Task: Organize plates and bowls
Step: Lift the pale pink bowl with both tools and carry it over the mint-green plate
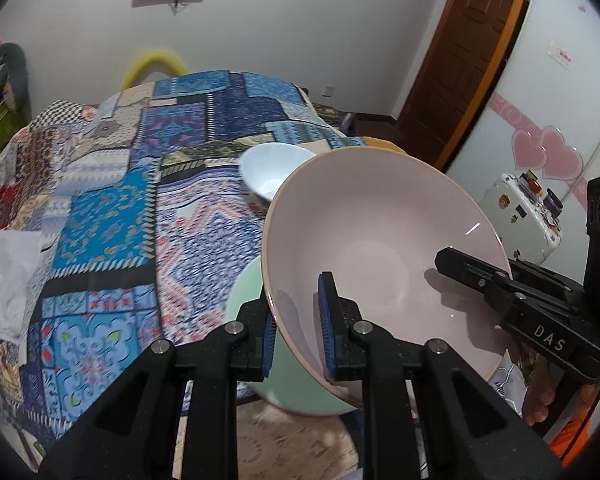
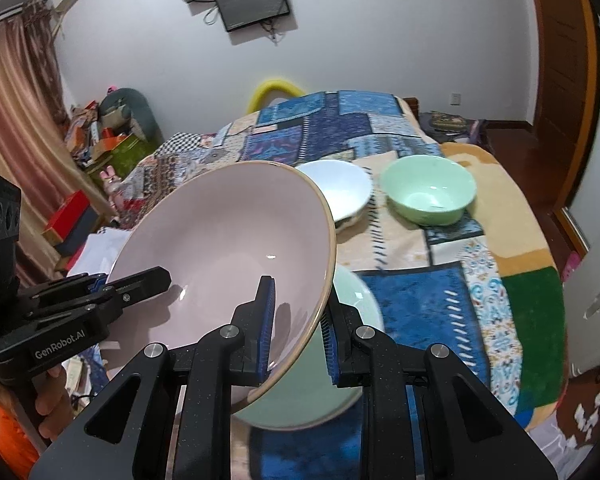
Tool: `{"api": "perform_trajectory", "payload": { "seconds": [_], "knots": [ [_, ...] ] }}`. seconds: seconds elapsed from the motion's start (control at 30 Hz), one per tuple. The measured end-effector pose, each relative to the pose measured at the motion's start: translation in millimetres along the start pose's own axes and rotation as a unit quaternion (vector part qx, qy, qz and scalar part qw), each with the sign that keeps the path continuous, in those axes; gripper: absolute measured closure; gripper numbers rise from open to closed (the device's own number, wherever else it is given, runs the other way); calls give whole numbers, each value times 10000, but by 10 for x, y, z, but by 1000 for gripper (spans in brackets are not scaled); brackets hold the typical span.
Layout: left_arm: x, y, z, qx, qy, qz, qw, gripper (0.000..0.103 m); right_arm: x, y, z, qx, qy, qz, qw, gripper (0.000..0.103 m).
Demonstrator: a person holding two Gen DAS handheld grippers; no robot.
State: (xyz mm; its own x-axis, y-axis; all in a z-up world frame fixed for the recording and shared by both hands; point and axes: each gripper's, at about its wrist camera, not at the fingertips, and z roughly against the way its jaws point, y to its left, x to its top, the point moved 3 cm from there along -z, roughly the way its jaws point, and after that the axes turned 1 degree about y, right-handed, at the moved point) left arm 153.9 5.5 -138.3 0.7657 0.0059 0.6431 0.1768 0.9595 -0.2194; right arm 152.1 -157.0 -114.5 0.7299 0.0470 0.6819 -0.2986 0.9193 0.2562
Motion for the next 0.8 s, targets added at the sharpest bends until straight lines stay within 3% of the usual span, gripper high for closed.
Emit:
{"api": "perform_trajectory", "payload": {
  "seconds": [0.4, 0.8],
  "knots": [
    [-337, 570, 328, 338, -32, 349, 9988, 84, -176, 537, -252, 322, 283, 296, 9986, 83],
    [-582, 1054, 418, 584, 98, 723, 9956, 84, -278, 923, -515, 623, 580, 475, 9952, 83]
  ]
}}
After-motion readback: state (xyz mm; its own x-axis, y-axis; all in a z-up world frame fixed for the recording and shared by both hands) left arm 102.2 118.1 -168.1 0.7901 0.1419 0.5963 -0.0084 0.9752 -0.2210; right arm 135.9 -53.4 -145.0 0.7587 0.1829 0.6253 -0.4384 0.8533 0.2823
